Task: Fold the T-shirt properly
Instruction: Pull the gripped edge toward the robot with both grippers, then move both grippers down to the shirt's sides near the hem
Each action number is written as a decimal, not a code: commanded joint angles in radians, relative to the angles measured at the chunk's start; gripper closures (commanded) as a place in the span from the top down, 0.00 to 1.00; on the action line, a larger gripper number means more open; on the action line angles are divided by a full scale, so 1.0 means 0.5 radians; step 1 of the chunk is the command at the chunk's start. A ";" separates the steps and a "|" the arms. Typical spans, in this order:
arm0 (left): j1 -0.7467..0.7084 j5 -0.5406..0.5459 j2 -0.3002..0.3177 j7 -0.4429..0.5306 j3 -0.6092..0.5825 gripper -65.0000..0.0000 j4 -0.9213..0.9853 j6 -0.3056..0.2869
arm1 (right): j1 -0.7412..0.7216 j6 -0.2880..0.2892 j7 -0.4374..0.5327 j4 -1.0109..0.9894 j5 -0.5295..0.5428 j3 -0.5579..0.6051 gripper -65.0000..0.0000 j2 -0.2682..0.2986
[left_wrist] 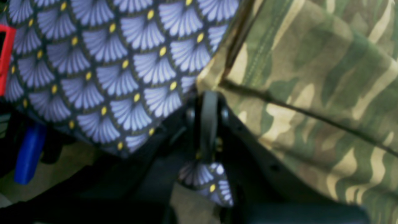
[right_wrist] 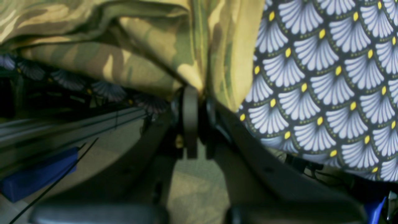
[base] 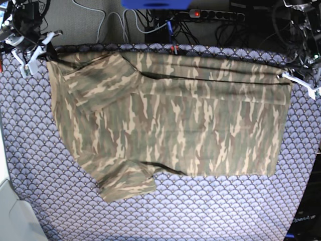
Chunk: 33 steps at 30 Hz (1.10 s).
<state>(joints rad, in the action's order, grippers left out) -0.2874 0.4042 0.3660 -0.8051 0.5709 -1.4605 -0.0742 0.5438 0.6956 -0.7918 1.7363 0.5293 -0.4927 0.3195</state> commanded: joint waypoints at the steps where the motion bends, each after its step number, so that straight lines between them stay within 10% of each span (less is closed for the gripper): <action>1: 0.012 -0.024 0.043 0.041 0.026 0.01 -0.027 0.021 | 0.006 0.005 0.026 0.024 0.008 -0.026 0.00 0.038; 6: 0.030 -0.024 0.034 0.041 0.020 0.02 -0.030 0.021 | -0.003 0.005 0.026 0.024 0.008 -0.029 0.02 0.010; 16: 0.070 0.117 0.049 0.025 0.023 0.38 -0.033 0.021 | 0.003 0.005 0.026 0.024 0.008 -0.158 0.52 0.010; 25: 0.082 0.132 0.101 0.041 0.023 0.38 -0.030 0.027 | -0.138 0.005 0.023 0.024 0.005 -0.603 0.52 0.050; 33: 0.147 0.129 0.141 0.037 0.299 0.38 0.007 0.024 | -0.528 0.005 -0.075 -0.016 0.005 -0.443 0.53 0.283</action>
<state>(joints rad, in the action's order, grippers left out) -0.2340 0.4568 0.4118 -0.8097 0.7185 -1.4395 -0.0517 0.2848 0.6987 -0.8570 1.7149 0.5213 -0.7010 0.4355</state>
